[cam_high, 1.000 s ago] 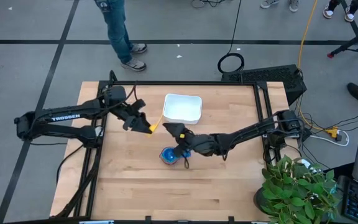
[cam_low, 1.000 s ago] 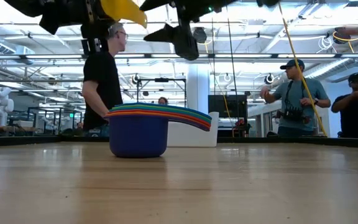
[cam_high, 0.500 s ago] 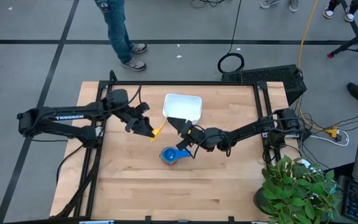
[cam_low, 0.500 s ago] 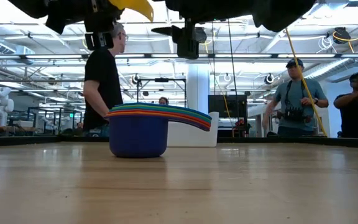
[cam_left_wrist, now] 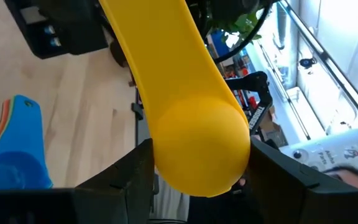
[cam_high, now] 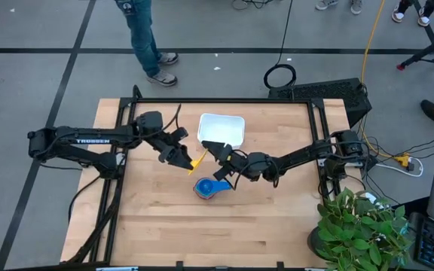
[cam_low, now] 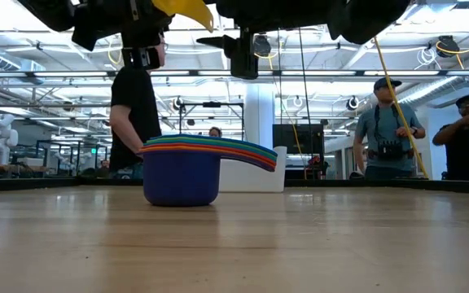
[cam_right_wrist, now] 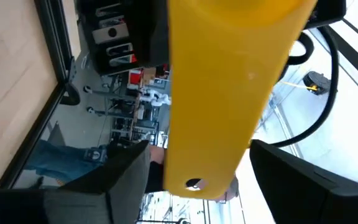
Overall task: Nest measuring cups in basket
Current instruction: Stack the yellow measuring cup on top of the dark blue measuring cup
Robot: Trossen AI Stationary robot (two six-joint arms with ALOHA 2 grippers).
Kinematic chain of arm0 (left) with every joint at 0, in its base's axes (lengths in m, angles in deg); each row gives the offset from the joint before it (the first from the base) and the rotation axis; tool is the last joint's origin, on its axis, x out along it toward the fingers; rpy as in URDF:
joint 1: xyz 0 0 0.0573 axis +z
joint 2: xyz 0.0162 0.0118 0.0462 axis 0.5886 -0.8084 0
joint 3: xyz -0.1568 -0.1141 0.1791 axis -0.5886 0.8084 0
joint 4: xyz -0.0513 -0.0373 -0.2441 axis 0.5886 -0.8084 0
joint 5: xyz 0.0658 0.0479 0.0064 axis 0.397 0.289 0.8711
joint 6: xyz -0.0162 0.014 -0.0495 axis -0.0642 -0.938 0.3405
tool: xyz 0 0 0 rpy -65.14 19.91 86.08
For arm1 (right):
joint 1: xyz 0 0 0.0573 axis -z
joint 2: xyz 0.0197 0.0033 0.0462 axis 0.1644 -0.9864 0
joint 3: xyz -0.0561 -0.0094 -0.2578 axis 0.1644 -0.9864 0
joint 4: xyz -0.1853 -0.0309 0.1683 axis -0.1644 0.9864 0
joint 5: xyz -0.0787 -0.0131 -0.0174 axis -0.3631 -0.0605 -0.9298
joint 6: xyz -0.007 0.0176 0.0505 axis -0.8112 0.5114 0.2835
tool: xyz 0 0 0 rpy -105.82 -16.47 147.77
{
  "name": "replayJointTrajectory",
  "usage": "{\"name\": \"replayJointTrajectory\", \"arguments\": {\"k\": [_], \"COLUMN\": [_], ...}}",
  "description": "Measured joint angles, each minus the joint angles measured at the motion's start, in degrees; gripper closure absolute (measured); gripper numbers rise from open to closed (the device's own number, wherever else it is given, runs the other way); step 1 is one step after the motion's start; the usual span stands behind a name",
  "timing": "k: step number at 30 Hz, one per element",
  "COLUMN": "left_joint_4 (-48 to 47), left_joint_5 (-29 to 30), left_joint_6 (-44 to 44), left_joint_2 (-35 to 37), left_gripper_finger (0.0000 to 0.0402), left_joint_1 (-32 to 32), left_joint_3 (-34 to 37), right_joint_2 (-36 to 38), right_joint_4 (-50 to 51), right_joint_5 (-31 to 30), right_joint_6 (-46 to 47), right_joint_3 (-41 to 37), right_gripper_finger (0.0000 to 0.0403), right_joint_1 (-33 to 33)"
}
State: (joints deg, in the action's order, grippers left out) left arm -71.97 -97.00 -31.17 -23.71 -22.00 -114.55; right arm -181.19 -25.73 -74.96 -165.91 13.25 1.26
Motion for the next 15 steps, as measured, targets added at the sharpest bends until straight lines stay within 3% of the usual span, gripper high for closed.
{"name": "replayJointTrajectory", "arguments": {"k": [4,10,15], "left_joint_4": [0.2,0.8,0.6], "left_joint_5": [0.0,0.0,0.2], "left_joint_6": [-0.1,-0.8,-5.0], "left_joint_2": [0.0,-0.1,-0.1], "left_gripper_finger": [0.0185,0.0184,0.0128], "left_joint_1": [0.0,0.0,0.0], "left_joint_3": [0.0,0.0,0.0], "right_joint_2": [0.0,0.1,0.1], "right_joint_4": [0.3,1.7,2.4], "right_joint_5": [-0.4,-0.8,-2.2], "right_joint_6": [0.2,3.5,6.7], "right_joint_3": [0.0,0.1,0.1], "right_gripper_finger": [0.0179,0.0281,0.0282], "right_joint_1": [-0.5,-1.0,-1.2]}}
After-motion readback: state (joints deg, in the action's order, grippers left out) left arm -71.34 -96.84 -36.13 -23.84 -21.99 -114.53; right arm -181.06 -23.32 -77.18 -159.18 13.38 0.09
